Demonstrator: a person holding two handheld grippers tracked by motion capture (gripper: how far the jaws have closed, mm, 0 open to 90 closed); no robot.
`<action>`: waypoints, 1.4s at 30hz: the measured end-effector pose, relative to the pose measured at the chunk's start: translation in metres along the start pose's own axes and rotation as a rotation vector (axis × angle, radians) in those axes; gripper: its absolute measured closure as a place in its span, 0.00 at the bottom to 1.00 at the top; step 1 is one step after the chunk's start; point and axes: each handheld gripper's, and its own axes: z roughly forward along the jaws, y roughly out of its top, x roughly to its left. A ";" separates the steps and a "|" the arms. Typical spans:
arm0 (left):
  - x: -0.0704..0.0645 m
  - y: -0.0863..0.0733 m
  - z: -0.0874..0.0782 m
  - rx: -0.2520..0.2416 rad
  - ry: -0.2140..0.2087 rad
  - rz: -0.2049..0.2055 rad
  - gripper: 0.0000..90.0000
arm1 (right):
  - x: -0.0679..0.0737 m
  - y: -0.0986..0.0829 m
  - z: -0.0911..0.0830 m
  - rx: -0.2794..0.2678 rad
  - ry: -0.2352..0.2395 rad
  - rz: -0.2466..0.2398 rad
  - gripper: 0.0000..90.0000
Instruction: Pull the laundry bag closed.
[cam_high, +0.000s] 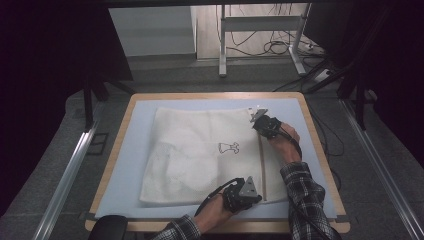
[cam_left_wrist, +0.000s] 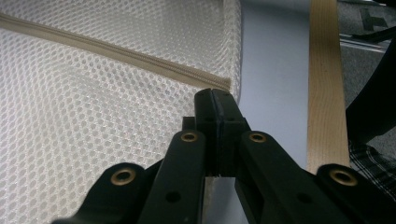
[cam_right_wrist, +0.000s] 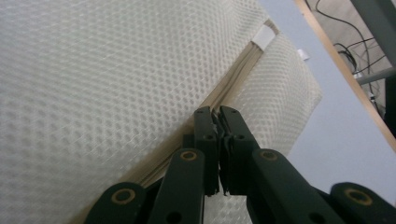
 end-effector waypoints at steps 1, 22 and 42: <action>0.000 0.000 0.000 0.000 0.000 0.000 1.00 | -0.001 0.001 0.001 0.001 -0.001 0.004 0.95; -0.001 0.000 0.000 0.000 0.004 0.003 1.00 | -0.014 0.015 0.016 0.007 -0.024 0.012 0.95; -0.001 0.000 0.000 0.001 0.005 0.007 1.00 | -0.024 0.025 0.029 0.013 -0.058 -0.029 0.95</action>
